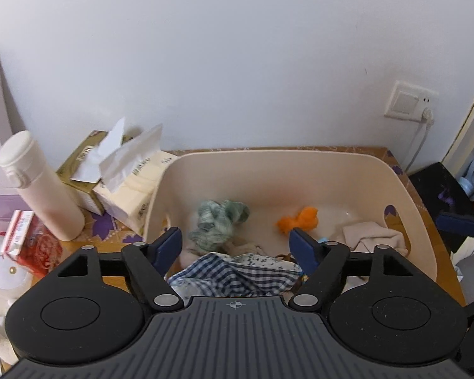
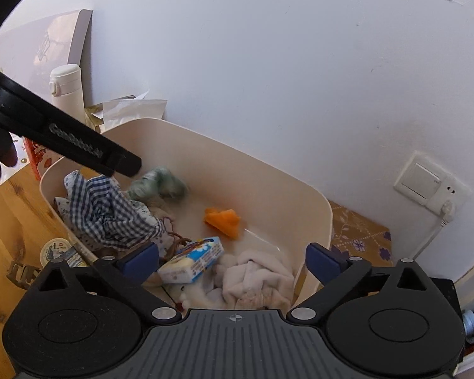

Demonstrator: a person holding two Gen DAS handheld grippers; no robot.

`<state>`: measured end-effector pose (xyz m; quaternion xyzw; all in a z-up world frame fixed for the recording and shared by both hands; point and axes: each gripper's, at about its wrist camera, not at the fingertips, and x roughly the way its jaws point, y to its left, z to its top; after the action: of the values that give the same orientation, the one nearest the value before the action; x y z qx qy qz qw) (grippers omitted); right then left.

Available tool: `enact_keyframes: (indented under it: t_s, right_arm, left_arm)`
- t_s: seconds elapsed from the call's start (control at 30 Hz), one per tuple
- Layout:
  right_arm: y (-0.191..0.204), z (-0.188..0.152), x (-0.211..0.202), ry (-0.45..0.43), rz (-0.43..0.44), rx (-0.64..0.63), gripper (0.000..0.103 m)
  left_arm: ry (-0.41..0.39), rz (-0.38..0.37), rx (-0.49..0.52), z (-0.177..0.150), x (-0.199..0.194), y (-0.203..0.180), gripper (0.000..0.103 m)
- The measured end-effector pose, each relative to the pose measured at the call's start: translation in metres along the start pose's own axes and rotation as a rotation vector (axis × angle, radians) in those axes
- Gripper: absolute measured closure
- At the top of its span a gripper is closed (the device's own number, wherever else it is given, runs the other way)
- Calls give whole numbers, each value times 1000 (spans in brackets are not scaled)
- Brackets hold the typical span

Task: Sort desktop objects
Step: 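Carry the orange cloth and tissue pack into the basket and open both tools, then move both tools back toward the brown claw clip and red hair clip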

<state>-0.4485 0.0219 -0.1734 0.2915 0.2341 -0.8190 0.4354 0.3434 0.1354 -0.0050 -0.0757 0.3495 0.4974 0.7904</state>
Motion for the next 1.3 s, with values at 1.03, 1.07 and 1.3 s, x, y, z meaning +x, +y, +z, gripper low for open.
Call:
enact_keyframes:
  t_s: [1.03, 1.07, 1.3]
  right_arm:
    - [85, -82, -59, 144, -18, 63, 0]
    - [86, -85, -59, 147, -15, 64, 0]
    - [97, -102, -57, 184, 6, 68, 0]
  left_arm:
    - [130, -46, 54, -116, -66, 76, 22]
    - [135, -48, 65, -119, -67, 76, 23]
    - [175, -57, 104, -134, -61, 78, 23]
